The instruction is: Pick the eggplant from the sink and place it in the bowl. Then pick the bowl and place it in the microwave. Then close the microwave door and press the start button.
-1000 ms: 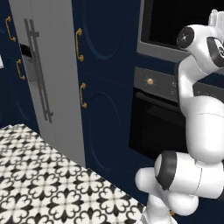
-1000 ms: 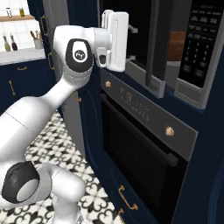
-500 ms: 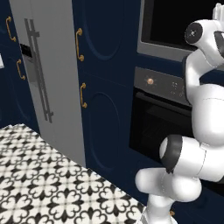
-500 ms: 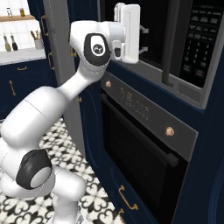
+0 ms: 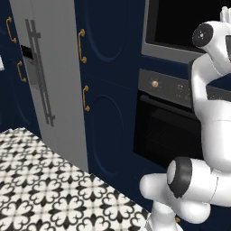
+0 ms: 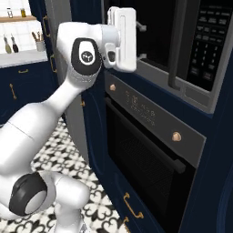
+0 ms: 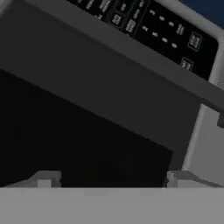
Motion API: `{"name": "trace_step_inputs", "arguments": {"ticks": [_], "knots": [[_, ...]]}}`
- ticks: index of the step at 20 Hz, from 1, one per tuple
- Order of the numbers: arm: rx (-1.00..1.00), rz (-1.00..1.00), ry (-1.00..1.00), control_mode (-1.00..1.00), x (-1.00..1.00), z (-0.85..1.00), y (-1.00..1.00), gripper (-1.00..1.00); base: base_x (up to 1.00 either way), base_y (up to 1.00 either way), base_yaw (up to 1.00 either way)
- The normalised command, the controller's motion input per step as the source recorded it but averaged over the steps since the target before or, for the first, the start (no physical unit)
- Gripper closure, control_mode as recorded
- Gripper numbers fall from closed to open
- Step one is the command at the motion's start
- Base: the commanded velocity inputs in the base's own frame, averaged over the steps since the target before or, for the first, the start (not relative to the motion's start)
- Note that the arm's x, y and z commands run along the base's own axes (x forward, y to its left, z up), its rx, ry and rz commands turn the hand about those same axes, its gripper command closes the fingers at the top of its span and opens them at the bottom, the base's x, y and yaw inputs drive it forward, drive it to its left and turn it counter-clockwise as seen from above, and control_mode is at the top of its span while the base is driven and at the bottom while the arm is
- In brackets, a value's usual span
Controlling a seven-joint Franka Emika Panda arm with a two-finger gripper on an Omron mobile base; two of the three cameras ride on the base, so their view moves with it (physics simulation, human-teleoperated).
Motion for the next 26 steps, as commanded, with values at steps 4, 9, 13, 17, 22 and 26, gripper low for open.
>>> {"name": "trace_step_inputs", "arguments": {"ticks": [4,9,13,17,22,26], "knots": [[-0.24,0.16,0.4,-1.0,-0.99,0.04,0.01,-1.0,0.0,0.0,0.0],[-0.33,0.3,0.42,-1.0,-1.0,0.0,0.2,1.0,0.0,0.0,0.0],[-0.24,0.32,0.3,-1.0,-1.0,0.0,0.18,1.0,0.0,0.0,0.0],[-0.25,0.24,0.22,-1.0,-1.0,0.0,0.19,1.0,0.0,0.0,0.0],[-0.29,0.13,0.02,-1.0,-0.87,-0.08,0.32,1.0,0.0,0.0,0.0],[-0.26,0.0,0.0,-1.0,-0.16,-0.17,0.08,1.0,0.0,0.0,0.0]]}}
